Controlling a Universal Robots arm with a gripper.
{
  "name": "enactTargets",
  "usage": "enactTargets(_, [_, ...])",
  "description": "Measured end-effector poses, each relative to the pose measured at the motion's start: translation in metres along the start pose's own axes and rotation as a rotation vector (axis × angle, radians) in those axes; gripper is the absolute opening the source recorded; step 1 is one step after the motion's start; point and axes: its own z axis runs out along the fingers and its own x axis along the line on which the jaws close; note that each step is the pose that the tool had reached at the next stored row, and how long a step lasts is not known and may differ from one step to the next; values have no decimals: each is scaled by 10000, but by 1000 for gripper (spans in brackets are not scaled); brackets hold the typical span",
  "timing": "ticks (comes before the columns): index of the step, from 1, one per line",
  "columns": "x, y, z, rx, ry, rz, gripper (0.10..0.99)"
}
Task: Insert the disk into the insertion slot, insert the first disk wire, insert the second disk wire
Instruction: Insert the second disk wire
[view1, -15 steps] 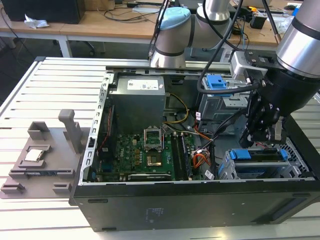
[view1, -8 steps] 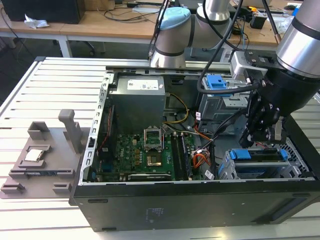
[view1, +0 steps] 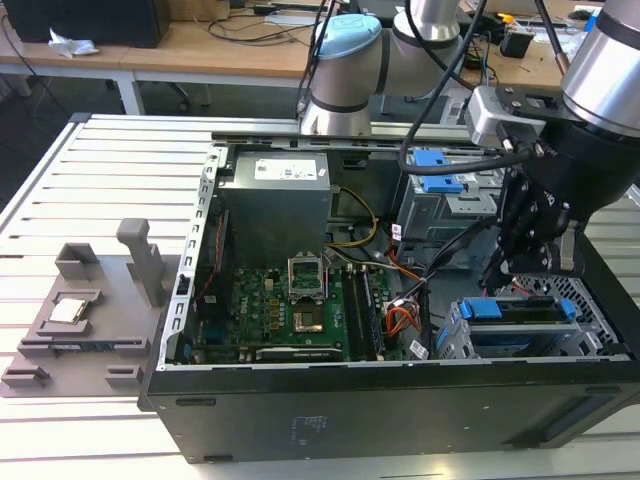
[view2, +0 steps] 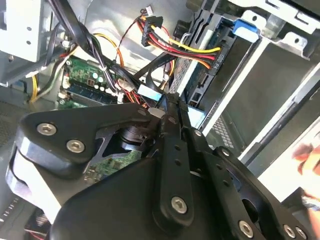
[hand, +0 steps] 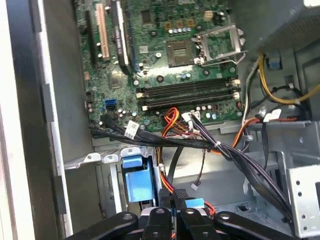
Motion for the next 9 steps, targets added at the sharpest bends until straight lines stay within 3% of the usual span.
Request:
enactTargets(2, [-6, -46, -2, -7, 30, -596, 141])
enactTargets(4, [-10, -140, -6, -38, 33, -601, 141])
enactTargets(9, [138, -180, -4, -42, 30, -602, 141])
